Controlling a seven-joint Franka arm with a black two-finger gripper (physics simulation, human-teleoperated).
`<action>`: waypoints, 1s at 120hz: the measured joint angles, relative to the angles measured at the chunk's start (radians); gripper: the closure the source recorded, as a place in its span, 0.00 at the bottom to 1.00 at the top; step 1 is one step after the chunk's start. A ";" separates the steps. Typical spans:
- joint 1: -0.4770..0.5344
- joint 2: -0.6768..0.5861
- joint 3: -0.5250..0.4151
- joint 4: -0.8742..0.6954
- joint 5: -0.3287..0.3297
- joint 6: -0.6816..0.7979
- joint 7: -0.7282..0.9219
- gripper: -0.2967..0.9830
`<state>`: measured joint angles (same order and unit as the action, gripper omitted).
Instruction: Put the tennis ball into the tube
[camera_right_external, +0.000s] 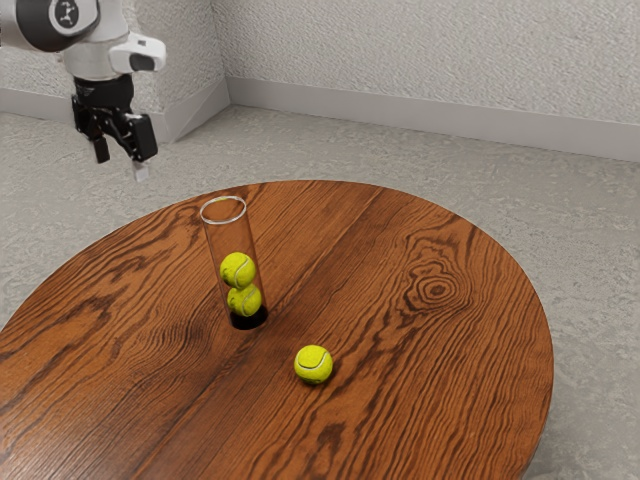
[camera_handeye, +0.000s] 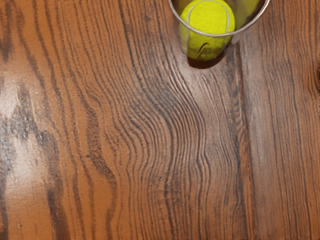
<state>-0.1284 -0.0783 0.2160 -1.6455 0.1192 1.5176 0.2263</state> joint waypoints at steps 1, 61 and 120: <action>-0.001 0.000 0.000 0.000 0.000 0.000 0.003 0.23; -0.221 0.210 0.002 -0.058 -0.136 0.119 0.035 0.23; -0.293 0.457 0.015 -0.151 -0.335 0.424 -0.036 0.23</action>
<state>-0.4213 0.3784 0.2312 -1.7965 -0.2158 1.9415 0.1899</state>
